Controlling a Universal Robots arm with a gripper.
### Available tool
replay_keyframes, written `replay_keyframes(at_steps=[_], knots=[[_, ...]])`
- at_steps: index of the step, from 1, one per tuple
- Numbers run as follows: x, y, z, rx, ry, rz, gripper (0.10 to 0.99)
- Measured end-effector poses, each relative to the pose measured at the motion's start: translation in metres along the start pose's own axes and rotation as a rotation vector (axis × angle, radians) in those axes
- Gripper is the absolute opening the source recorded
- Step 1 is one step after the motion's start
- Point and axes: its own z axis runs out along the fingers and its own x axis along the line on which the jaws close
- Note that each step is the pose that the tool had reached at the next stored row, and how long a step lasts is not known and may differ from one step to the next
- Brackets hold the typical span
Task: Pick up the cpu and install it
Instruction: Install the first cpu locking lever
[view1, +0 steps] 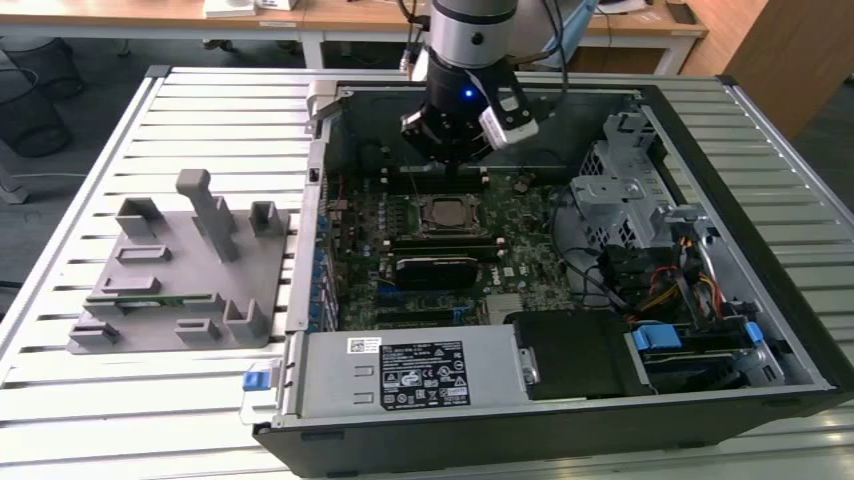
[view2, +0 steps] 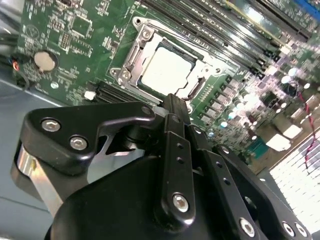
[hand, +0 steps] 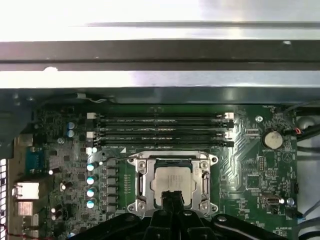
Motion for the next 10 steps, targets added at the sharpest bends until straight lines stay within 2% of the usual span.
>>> replay_keyframes(at_steps=[7,10], knots=[[0.0286,-0.0002,0.0007,-0.001,-0.0028,-0.003,0.106],[0.0361,-0.0002,0.0009,-0.001,-0.0038,-0.002,0.106]])
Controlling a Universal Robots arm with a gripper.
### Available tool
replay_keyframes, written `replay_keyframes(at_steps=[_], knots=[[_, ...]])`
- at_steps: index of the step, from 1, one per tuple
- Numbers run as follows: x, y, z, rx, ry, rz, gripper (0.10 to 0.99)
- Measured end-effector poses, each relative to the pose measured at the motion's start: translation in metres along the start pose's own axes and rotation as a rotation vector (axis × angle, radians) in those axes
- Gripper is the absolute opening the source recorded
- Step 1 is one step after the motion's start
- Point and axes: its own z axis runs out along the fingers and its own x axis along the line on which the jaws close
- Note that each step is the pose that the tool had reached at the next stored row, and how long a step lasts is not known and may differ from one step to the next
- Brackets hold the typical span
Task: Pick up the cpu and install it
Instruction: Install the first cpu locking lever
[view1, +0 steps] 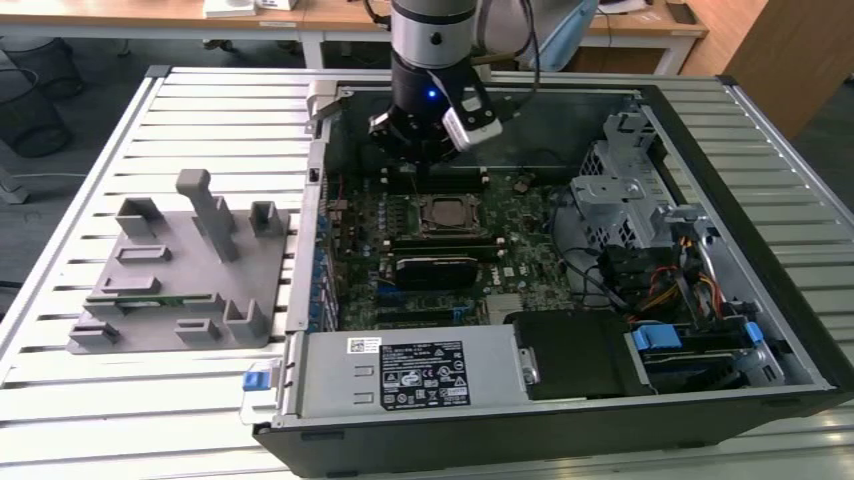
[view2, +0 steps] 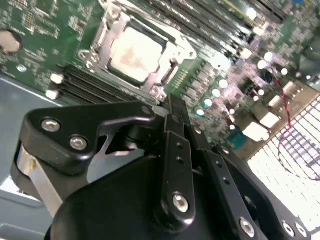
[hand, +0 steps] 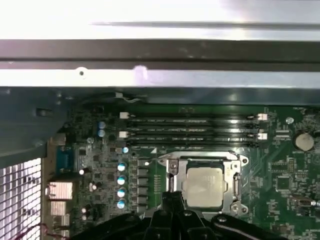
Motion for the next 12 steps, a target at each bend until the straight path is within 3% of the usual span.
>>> replay_keyframes(at_steps=[12], knots=[[0.0215,0.0014,0.0004,0.0,-0.0005,0.0,0.106]])
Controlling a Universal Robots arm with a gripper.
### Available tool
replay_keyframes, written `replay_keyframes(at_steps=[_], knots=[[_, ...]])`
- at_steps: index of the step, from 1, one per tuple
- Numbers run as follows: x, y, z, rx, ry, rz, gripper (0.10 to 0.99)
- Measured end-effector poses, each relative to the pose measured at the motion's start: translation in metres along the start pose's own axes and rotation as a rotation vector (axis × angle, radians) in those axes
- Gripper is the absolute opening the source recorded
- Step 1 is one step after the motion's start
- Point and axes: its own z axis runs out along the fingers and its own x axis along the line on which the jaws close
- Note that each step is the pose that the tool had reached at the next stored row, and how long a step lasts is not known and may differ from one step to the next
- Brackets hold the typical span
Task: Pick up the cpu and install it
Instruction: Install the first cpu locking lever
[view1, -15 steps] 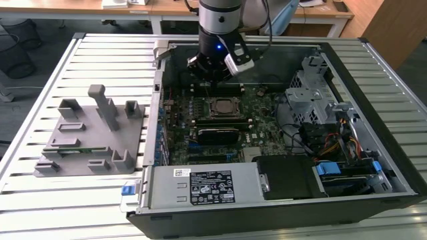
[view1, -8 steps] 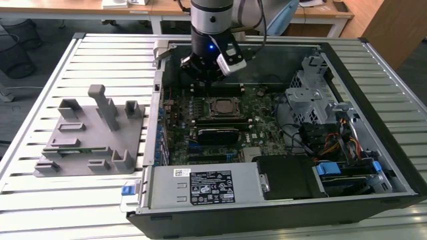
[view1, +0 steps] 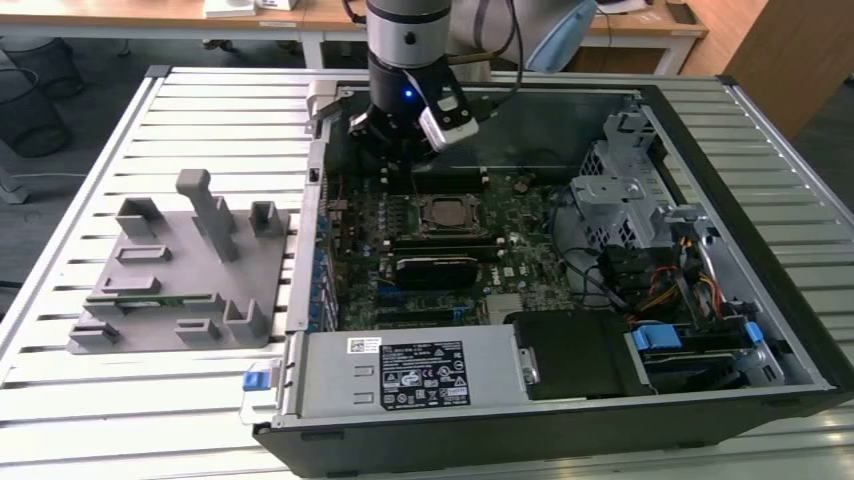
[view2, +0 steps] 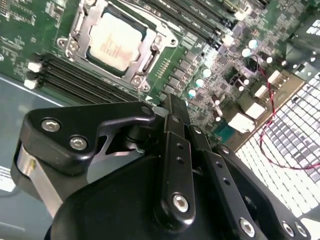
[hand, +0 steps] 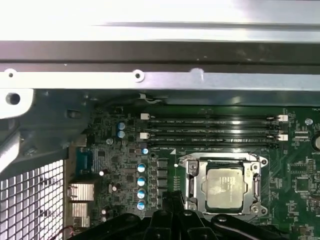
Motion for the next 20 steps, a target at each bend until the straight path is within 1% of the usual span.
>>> replay_keyframes(at_steps=[2,9,11,17,20], knots=[[0.0015,0.0022,0.0002,0.0,0.0,0.0,0.106],[0.0045,0.0134,0.0013,0.0,-0.0001,0.0,0.106],[0.0046,0.0151,0.0013,0.0,0.0001,-0.001,0.106],[0.0043,0.023,0.0016,0.0,-0.0004,-0.005,0.106],[0.0011,0.0243,0.0016,0.0,-0.0002,-0.007,0.106]])
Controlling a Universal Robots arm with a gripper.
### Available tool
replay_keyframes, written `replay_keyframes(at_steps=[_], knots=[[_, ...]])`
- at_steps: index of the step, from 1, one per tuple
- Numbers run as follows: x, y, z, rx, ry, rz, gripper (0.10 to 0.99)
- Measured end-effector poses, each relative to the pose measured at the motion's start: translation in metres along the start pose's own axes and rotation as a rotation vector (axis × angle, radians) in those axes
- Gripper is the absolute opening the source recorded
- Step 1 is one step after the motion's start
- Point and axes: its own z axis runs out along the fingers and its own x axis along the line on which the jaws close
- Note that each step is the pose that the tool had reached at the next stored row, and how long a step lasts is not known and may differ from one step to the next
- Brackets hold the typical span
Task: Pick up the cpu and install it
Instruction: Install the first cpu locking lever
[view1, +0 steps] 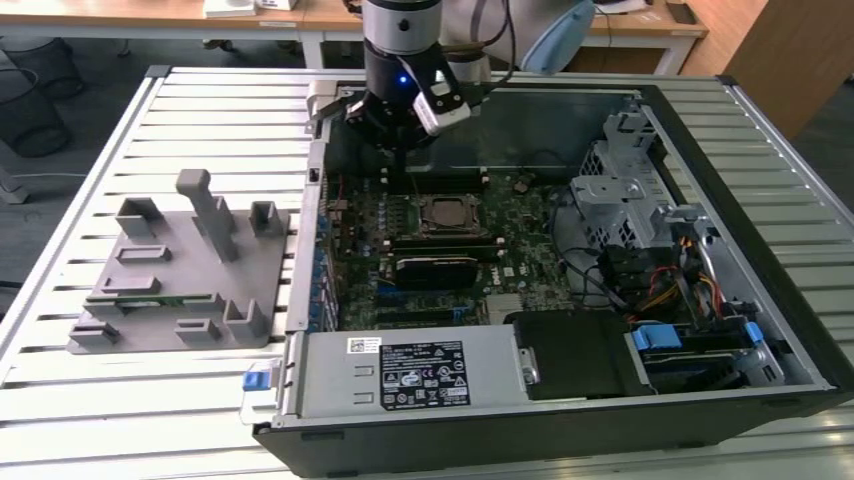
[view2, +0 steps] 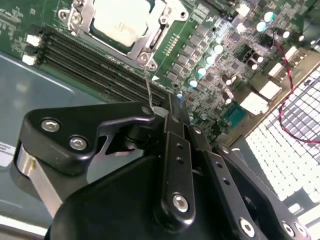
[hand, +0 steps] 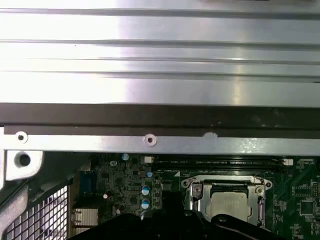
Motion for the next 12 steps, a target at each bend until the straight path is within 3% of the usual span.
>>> replay_keyframes(at_steps=[9,10,12], knots=[[-0.038,-0.0001,0.0,-0.002,0.0,0.0,0.106],[-0.0411,-0.0001,-0.0001,-0.005,0.0001,0.0,0.106],[-0.0431,-0.0005,0.0004,-0.029,-0.0001,0.0,0.106]])
